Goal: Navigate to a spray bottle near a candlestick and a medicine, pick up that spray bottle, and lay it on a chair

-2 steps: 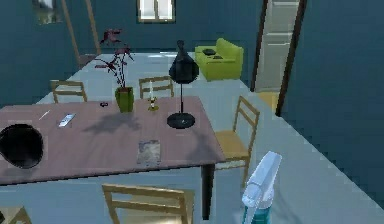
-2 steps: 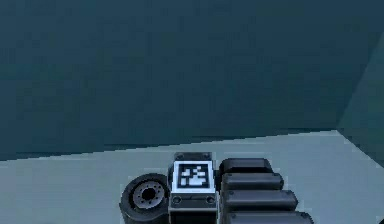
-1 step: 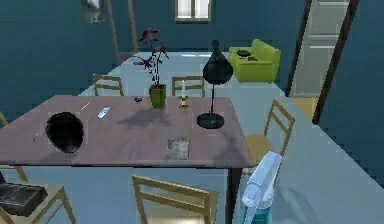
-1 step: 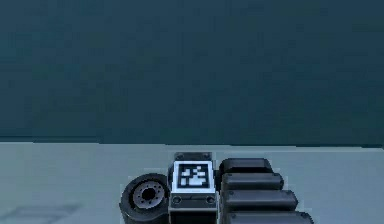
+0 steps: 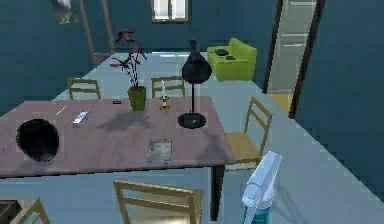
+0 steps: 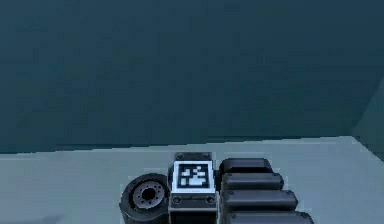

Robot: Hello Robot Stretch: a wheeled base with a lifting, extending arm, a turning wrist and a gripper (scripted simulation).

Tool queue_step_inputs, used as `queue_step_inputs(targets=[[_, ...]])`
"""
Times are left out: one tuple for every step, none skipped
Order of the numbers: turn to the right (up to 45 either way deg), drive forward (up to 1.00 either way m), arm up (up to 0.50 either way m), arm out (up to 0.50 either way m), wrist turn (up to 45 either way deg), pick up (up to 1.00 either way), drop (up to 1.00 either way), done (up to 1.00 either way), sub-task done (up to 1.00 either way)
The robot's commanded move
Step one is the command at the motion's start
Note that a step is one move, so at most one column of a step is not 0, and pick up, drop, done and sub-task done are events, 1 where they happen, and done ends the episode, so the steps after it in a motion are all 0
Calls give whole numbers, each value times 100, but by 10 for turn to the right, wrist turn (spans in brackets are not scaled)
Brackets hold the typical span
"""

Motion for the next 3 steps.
queue_step_inputs(targets=[[-30,0,0,0,0,0,0,0,0],[-180,0,0,0,0,0,0,0,0],[0,45,0,0,0,0,0,0,0]])
